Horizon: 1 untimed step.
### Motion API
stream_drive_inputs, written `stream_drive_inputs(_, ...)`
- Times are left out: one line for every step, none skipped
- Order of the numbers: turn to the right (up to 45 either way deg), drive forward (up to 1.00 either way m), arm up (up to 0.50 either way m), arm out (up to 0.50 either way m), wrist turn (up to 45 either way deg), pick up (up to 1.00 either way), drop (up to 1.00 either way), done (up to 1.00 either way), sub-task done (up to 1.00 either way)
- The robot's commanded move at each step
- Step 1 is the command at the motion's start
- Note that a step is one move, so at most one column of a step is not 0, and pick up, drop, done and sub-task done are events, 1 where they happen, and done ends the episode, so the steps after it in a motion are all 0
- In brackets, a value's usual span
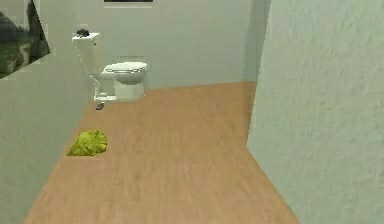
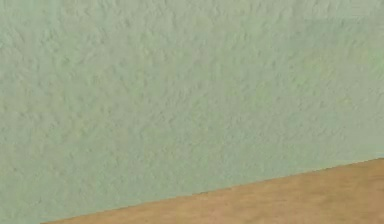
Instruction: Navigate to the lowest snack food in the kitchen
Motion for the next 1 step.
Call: stream_drive_inputs(0.0,1.00,0.00,0.00,0.0,0.00,0.00,0.00,0.00)
